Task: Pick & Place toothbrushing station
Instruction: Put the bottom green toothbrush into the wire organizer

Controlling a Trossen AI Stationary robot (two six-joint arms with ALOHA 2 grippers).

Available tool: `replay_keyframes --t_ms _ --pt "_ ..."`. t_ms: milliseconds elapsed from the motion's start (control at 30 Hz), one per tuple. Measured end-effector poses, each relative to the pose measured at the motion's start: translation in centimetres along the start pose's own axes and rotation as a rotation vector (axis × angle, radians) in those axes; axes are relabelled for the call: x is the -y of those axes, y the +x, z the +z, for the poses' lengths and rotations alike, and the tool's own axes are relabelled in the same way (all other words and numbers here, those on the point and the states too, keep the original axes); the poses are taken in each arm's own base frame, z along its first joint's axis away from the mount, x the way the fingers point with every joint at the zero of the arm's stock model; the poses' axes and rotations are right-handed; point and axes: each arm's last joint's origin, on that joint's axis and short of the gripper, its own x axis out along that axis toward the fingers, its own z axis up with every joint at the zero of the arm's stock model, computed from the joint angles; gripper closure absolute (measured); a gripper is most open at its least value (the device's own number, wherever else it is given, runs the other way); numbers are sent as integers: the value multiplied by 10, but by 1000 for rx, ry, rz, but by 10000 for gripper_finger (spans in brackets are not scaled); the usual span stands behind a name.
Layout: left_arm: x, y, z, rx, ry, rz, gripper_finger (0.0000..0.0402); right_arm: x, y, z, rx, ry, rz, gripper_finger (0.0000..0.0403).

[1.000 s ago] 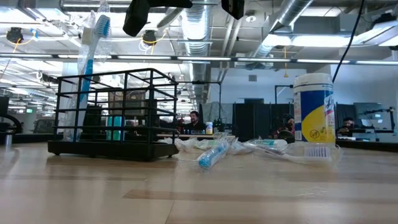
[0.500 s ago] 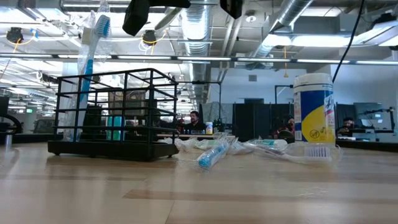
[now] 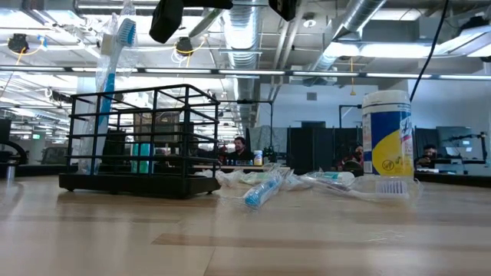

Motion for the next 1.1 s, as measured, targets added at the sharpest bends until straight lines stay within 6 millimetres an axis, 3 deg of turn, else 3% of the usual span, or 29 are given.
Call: replay_keyframes --t_ms 200,500,733,900,1100 --pt "0 -1 0 -11 -23 2 396 1 -1 0 -5 -20 -5 273" --pt "5 -2 -1 -22 -14 -15 396 -2 -27 6 32 -52 7 284" --pt "6 -4 -1 -33 -81 -11 396 -6 -33 5 28 -58 14 285" --pt "-2 -8 -5 -50 -201 6 396 -8 -35 1 -4 -64 9 286" --pt "-25 -26 -13 1 -437 15 396 -9 -36 -1 -17 -63 9 285"
